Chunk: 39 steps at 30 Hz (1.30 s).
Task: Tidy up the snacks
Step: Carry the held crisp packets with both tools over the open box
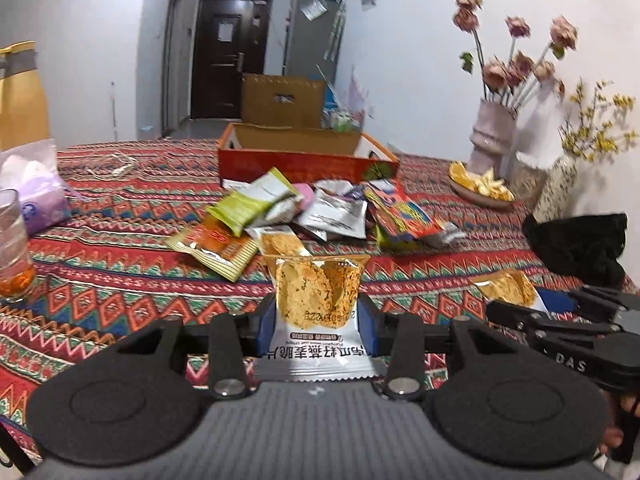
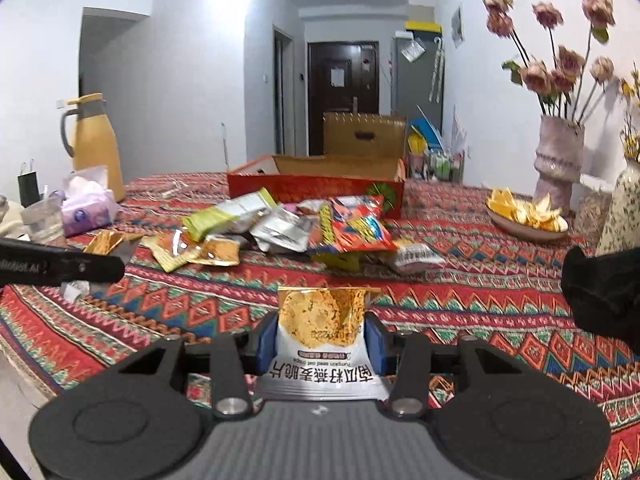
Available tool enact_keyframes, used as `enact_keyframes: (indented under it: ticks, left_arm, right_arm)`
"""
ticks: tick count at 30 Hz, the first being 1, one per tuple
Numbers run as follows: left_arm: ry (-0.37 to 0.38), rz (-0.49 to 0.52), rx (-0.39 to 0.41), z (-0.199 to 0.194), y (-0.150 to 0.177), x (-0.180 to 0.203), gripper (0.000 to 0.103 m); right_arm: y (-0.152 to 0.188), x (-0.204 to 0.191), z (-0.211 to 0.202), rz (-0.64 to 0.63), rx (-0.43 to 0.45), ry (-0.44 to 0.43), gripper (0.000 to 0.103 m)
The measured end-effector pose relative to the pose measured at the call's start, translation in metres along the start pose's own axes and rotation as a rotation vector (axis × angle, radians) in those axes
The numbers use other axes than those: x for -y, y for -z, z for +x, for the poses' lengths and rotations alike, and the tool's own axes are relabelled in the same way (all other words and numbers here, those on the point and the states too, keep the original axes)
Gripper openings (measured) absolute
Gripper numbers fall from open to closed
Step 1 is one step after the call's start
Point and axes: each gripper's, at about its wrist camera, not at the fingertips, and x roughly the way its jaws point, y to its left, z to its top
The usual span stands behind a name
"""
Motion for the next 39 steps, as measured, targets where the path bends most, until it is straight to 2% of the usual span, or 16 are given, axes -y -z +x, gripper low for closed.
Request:
enact_keyframes:
  ticks: [6, 10, 15, 21, 25, 28, 31, 34, 37, 39]
  left_arm:
    - [-0.022, -0.018, 0.013, 0.007, -0.009, -0.011, 0.042]
    - [-0.034, 0.007, 0.056, 0.018, -0.035, -0.02, 0.042]
    - [-0.056, 0.045, 0.108, 0.049, -0.086, -0.032, 0.042]
    - [-0.065, 0.048, 0.156, 0.112, -0.161, -0.049, 0.042]
    - [-0.095, 0.072, 0.178, 0.173, -0.208, -0.057, 0.042]
    - [-0.111, 0.079, 0.166, 0.224, -0.237, -0.063, 0.042]
    - [-0.099, 0.065, 0.108, 0.288, -0.263, -0.073, 0.042]
    - [-0.106, 0.087, 0.031, 0.355, -0.28, -0.082, 0.042]
    - [-0.193, 0.06, -0.046, 0.415, -0.285, -0.093, 0.042]
    - [-0.206, 0.023, -0.085, 0.446, -0.283, -0.101, 0.044]
  right_arm:
    - [-0.01, 0.006, 0.004, 0.01, 0.02, 0.006, 0.044]
    - [-0.034, 0.024, 0.016, 0.028, 0.044, 0.004, 0.044]
    - [-0.086, 0.044, 0.047, -0.014, 0.071, -0.017, 0.044]
    - [-0.161, 0.075, 0.103, -0.008, 0.125, -0.079, 0.044]
    - [-0.211, 0.097, 0.164, -0.017, 0.141, -0.07, 0.044]
    - [-0.245, 0.113, 0.224, -0.006, 0.113, -0.079, 0.044]
    - [-0.271, 0.127, 0.301, 0.017, 0.018, -0.099, 0.044]
    - [-0.283, 0.135, 0.382, 0.017, -0.094, -0.064, 0.044]
    - [-0.283, 0.14, 0.455, 0.038, -0.217, -0.016, 0.045]
    - [-0.28, 0.14, 0.491, 0.035, -0.262, 0.017, 0.045]
